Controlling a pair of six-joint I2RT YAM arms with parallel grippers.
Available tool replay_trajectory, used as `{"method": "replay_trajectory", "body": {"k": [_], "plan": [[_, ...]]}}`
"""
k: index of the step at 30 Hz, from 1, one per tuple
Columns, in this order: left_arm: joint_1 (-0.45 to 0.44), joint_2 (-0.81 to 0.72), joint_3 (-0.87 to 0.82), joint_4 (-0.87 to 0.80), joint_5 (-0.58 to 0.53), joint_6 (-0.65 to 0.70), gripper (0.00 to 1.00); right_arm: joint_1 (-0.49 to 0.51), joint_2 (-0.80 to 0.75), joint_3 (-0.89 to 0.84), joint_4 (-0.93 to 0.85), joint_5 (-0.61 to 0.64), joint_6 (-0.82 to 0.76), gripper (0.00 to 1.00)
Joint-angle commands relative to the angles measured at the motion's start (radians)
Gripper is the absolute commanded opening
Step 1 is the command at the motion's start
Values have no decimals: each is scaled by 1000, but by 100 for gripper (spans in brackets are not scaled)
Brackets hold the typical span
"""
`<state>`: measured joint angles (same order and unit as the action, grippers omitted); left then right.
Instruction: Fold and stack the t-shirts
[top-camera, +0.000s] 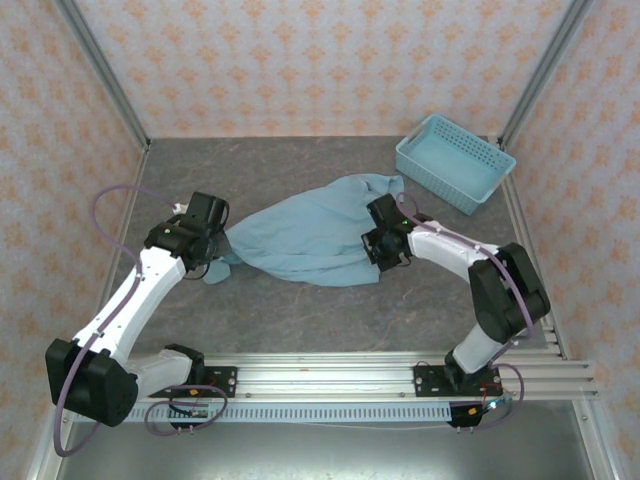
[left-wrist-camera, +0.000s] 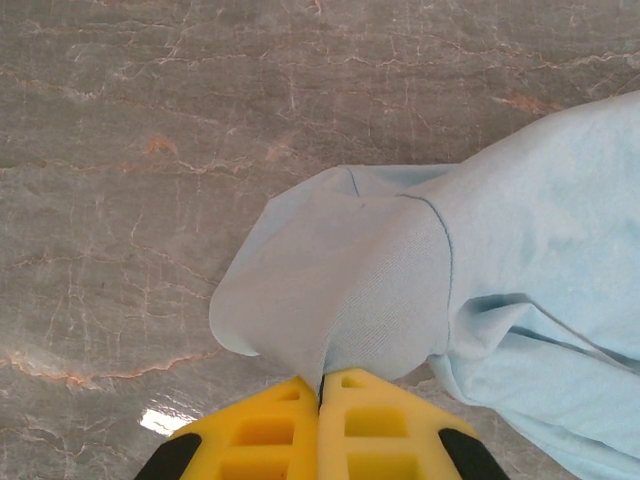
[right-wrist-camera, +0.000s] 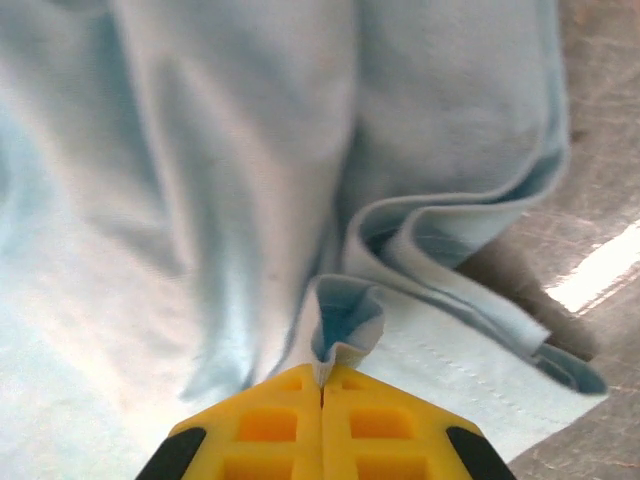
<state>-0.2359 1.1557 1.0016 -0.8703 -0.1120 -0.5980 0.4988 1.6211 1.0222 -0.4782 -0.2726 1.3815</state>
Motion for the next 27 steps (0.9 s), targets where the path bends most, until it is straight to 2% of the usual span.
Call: {"method": "replay_trajectory", "body": {"k": [1, 11, 20, 24, 27], "plan": [[-6, -4, 37, -4, -14, -3, 0, 0, -61, 49, -90, 66, -28, 0], [-6, 12, 74, -10, -17, -7, 0, 1, -189, 125, -304, 113, -80, 0], [-9, 15, 149, -33, 25, -27, 0, -5, -341, 164, -406, 132, -148, 0], [-9, 49, 242, -60, 46, -34, 0, -65, -329, 254, -368, 101, -229, 0], [0, 109, 369, -89, 3, -23, 0, -124, -248, 388, -311, 45, -311, 0]]}}
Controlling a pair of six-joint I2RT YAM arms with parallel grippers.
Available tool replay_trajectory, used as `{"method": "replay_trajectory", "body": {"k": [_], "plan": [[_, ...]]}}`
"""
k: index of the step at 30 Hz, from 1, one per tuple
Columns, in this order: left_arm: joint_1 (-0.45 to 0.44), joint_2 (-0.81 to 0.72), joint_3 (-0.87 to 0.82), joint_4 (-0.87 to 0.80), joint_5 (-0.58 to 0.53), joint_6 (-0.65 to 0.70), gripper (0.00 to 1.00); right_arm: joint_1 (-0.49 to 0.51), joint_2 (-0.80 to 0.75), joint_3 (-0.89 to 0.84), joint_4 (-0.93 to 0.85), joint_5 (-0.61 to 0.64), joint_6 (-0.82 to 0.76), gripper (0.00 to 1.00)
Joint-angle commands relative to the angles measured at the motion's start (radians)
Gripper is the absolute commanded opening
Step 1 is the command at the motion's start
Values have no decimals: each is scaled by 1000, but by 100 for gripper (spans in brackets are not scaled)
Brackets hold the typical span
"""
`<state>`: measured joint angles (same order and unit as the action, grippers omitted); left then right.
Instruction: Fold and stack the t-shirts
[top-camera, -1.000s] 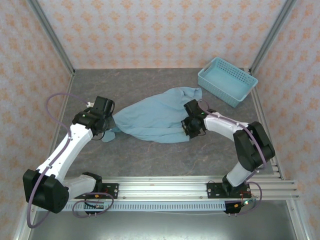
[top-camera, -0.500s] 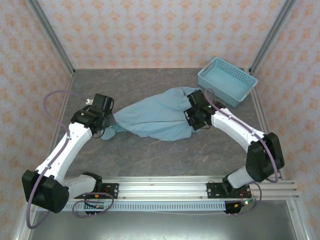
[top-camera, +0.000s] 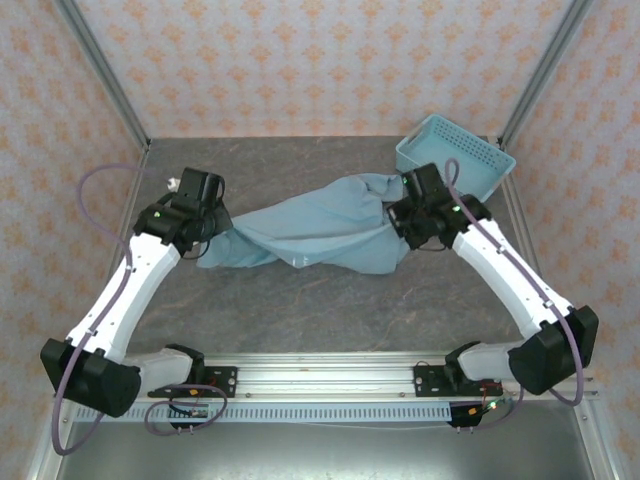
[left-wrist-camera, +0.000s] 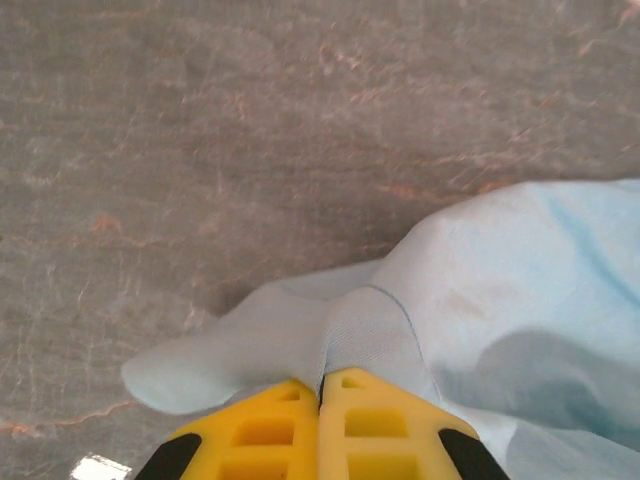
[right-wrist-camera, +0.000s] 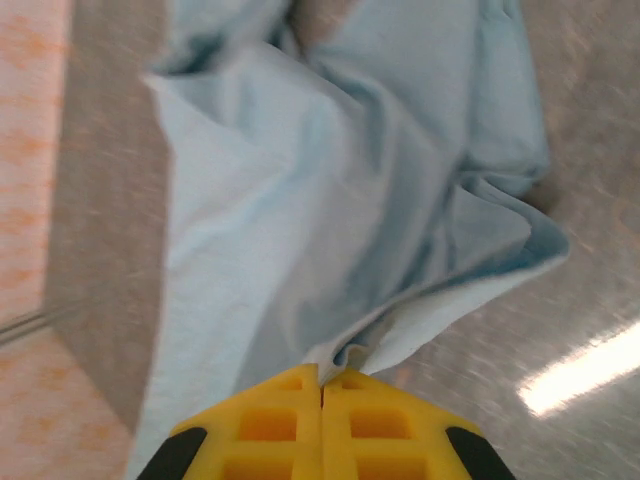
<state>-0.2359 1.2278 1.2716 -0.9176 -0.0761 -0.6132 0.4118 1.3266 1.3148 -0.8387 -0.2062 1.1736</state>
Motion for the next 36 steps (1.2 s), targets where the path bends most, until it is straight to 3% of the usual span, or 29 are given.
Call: {"method": "replay_trajectory", "body": {"k": [1, 6, 13, 15, 17, 21, 26, 31, 36], "plan": [[11, 70, 160, -52, -44, -5, 0, -55, 88, 154, 73, -45, -132, 0], [72, 271, 544, -89, -60, 28, 0, -101, 322, 545, 120, -95, -280, 0], [101, 522, 1247, -209, -165, 153, 0, -140, 514, 1083, 116, -64, -403, 0], [101, 533, 1340, -210, -146, 161, 0, -145, 534, 1191, 93, -61, -432, 0], [100, 491, 1325, -210, -131, 142, 0, -148, 525, 1247, 54, -55, -452, 0], [75, 303, 1029, -212, -108, 101, 0, -146, 413, 1073, -23, -73, -450, 0], [-14, -9, 379, -277, -94, -52, 0, -136, 51, 303, 118, -67, -332, 0], [-43, -223, -291, -90, 197, -283, 0, -110, -120, -339, 236, -156, -176, 0], [-67, -155, -575, 139, 387, -436, 0, -89, -37, -570, 355, -158, -167, 0]]}}
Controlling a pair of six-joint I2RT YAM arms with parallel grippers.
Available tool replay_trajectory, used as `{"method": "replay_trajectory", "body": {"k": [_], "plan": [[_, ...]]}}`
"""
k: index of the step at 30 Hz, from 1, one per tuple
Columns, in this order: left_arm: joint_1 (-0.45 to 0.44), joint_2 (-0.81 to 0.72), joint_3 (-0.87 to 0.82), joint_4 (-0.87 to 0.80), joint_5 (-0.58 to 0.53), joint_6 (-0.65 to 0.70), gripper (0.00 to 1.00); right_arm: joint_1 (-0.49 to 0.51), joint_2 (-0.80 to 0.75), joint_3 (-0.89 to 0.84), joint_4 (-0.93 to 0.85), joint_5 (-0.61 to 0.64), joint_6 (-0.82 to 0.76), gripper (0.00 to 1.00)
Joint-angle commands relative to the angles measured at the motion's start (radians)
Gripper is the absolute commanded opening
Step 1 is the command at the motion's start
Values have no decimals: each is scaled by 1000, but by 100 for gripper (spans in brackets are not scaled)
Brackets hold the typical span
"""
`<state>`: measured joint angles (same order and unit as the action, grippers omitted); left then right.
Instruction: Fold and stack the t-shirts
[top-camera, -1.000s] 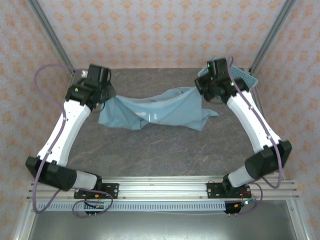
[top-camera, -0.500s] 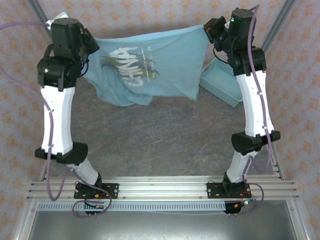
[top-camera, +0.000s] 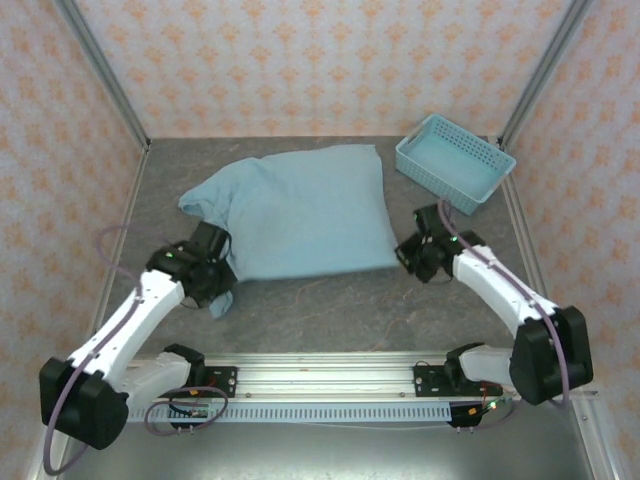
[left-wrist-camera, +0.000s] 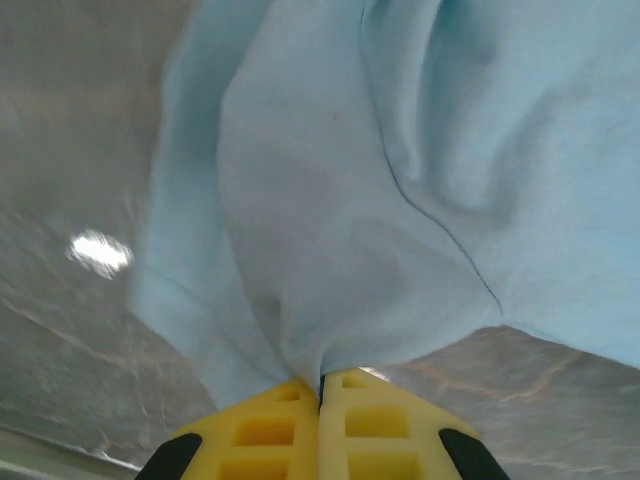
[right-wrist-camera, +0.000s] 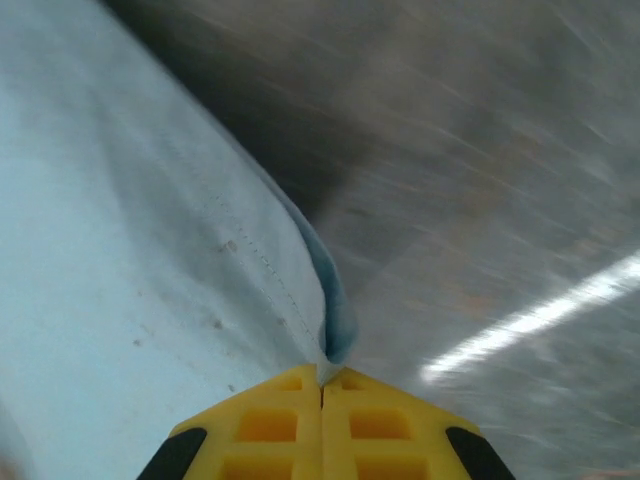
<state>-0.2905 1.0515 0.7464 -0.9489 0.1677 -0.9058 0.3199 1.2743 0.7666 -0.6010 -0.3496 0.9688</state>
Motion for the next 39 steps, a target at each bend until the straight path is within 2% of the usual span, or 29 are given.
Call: {"method": "replay_trajectory", "body": {"k": [1, 5, 8, 9, 10, 11, 14, 19, 22, 25, 28, 34, 36, 37, 39], "plan": [[-16, 55, -64, 173, 155, -146, 0, 5, 53, -21, 102, -4, 20, 0], [-24, 122, -63, 147, 189, -123, 2, 9, 116, -4, 11, 49, -23, 0], [-25, 75, -31, 87, 177, -108, 48, 8, 92, -3, -40, 100, -41, 0], [-25, 56, -13, 56, 161, -100, 58, 7, 82, 0, -66, 120, -44, 0], [-24, 41, 5, 15, 137, -91, 64, 8, 72, 0, -87, 142, -49, 0], [-24, 32, 22, -23, 108, -82, 66, 7, 64, -1, -104, 162, -51, 0], [-14, 16, 43, -138, -4, -63, 67, 4, 43, -14, -129, 202, -54, 0], [60, -41, -58, -226, -77, -78, 64, -6, 50, -11, -130, 204, -79, 0], [112, -72, -98, -189, -84, -65, 63, -12, 60, 2, -150, 215, -97, 0], [127, -12, -78, -157, -88, -67, 65, -25, 61, 5, -180, 247, -103, 0], [128, 77, -86, -157, -89, -91, 66, -49, 53, 2, -181, 252, -112, 0], [128, 122, -180, -16, -87, -137, 65, -51, 72, 26, -184, 235, -122, 0], [127, 163, -200, 57, -70, -138, 57, -52, 79, 32, -197, 234, -118, 0], [126, 182, -204, 87, -64, -137, 49, -53, 84, 38, -208, 236, -116, 0], [120, 221, -194, 125, -64, -142, 23, -53, 92, 48, -247, 253, -104, 0]]}}
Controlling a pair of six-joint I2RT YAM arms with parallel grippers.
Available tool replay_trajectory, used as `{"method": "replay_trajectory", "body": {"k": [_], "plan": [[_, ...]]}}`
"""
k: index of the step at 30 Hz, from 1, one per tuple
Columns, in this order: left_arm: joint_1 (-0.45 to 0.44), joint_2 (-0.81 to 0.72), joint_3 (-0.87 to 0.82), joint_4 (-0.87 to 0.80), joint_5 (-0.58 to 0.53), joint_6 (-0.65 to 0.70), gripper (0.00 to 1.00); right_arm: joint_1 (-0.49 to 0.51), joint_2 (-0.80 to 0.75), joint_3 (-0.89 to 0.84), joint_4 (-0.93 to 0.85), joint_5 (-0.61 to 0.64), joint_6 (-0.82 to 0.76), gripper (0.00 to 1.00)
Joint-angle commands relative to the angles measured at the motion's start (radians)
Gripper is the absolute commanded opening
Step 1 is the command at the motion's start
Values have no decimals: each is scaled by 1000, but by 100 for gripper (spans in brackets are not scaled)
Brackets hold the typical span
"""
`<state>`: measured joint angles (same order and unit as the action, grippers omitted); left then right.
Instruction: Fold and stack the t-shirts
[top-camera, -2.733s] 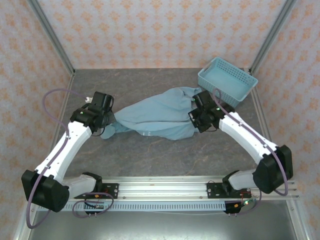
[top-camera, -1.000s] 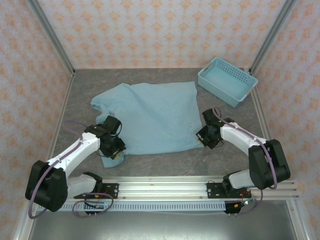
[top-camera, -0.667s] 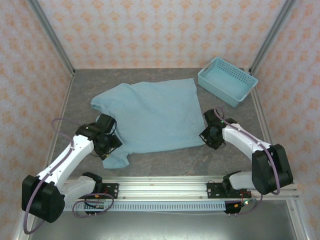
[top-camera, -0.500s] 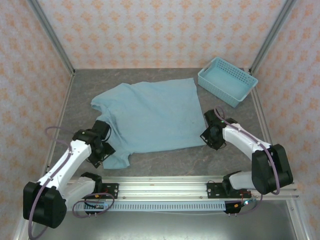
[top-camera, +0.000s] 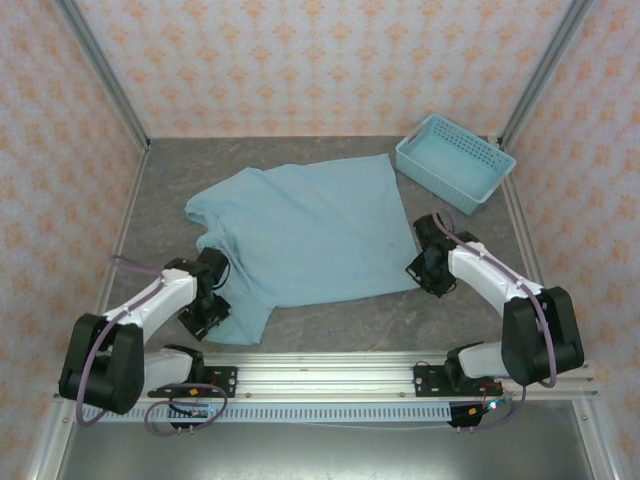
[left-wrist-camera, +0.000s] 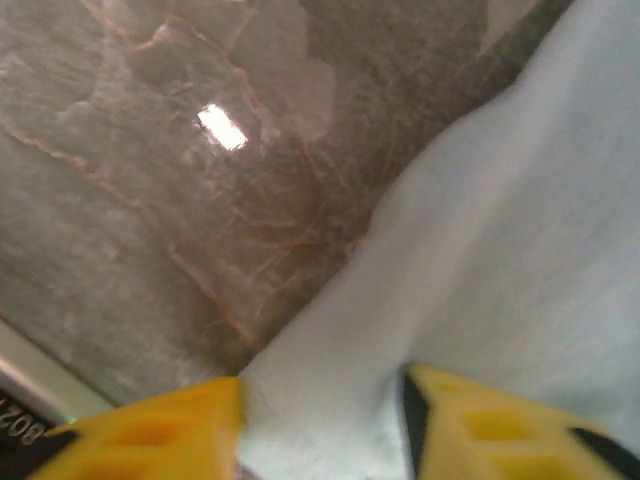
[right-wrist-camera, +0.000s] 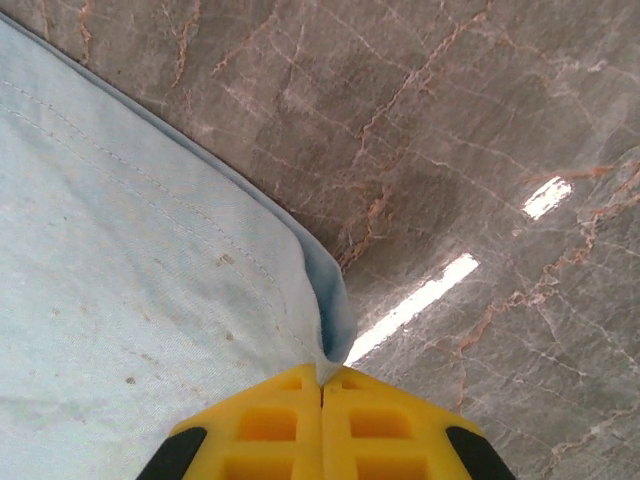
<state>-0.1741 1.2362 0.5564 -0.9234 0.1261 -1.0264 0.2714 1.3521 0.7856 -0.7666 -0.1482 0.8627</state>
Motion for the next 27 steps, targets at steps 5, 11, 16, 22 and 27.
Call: {"method": "replay_trajectory", "body": {"k": [5, 11, 16, 22, 27], "plan": [[-11, 32, 54, 44, -89, -49, 0, -8, -5, 28, -154, 75, 58, 0], [-14, -125, 86, -78, -149, -89, 0, -10, -142, 31, -155, 161, 94, 28], [-14, -206, 83, -138, -145, -110, 0, -11, -137, 1, -138, 47, 121, 36], [-15, -254, 80, -173, -150, -116, 0, -11, -134, -118, 40, -84, 178, 50], [-15, -267, 79, -176, -146, -113, 0, -12, -64, -148, 120, -138, 215, 55]]}}
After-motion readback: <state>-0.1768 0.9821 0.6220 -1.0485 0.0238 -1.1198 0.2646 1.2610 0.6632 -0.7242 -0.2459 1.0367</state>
